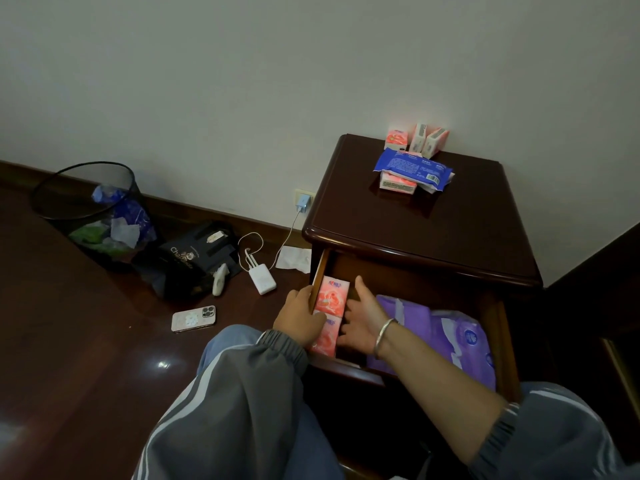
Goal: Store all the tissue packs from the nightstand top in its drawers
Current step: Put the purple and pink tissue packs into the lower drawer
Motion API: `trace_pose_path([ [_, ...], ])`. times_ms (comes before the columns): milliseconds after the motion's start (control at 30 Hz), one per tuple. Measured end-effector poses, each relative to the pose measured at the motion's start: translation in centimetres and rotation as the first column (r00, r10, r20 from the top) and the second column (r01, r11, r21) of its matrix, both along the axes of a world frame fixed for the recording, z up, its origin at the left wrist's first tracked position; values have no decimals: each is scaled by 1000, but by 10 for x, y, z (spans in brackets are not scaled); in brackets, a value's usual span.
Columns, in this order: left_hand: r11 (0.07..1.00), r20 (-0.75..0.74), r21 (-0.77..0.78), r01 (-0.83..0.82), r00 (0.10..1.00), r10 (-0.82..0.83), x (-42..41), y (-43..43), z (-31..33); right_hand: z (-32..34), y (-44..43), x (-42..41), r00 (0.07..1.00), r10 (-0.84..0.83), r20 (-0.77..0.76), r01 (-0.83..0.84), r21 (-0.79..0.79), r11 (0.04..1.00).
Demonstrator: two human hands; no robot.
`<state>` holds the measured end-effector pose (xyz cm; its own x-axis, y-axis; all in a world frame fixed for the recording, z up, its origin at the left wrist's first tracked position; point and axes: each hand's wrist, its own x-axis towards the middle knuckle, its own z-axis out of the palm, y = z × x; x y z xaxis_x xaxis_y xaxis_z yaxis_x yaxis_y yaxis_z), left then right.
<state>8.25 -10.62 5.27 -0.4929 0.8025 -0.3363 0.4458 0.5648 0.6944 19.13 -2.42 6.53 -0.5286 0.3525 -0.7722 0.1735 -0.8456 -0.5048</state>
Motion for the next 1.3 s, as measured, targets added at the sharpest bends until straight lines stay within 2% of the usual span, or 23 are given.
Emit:
trace_pose_path([
  [167, 1000, -4, 2, -5, 1000, 5, 2, 1, 3, -7, -10, 12, 985, -96, -144, 91, -44, 995],
  [267, 1000, -11, -1, -3, 1000, 3, 3, 1, 8, -2, -10, 12, 994, -78, -77, 79, 8, 997],
  [400, 1000, 8, -5, -21, 1000, 21, 4, 0, 12, 3, -7, 17, 995, 38, 96, -42, 41, 998],
  [533, 1000, 11, -3, -27, 1000, 27, 3, 2, 11, 8, -19, 18, 997, 79, 24, -77, -63, 995],
  [700, 999, -9, 15, -39, 999, 39, 4, 2, 11, 16, -22, 18, 997, 77, 5, -77, -57, 995],
  [800, 998, -2, 28, -58, 998, 58, 3, 2, 10, 25, -22, 24, 990, 137, 43, -137, -13, 990],
  [900, 988, 16, 60, -142, 990, 141, 1, 2, 9, 41, -15, 43, 978, 203, 52, -209, 165, 964],
  [1000, 952, -70, 194, -236, 965, 253, -7, 4, 17, 65, 15, 78, 986, 168, 23, -157, 495, 855],
  [1067, 925, -139, 296, -237, 948, 287, -17, 12, 31, 81, 50, 100, 992, 68, 103, -123, 742, 659],
  [1133, 897, -227, 402, -183, 929, 292, -28, 26, 49, 90, 100, 117, 960, -157, 231, -151, 902, 404],
  [1167, 885, -267, 443, -141, 922, 280, -32, 35, 58, 89, 128, 123, 914, -281, 293, -207, 932, 299],
  [1200, 877, -298, 470, -100, 917, 264, -35, 46, 66, 86, 156, 127, 853, -364, 373, -303, 923, 236],
  [1233, 873, -327, 485, -60, 913, 244, -36, 58, 74, 80, 181, 129, 786, -392, 478, -420, 878, 228],
  [1300, 870, -389, 492, 30, 901, 190, -36, 83, 84, 63, 217, 127, 613, -346, 710, -659, 701, 273],
])
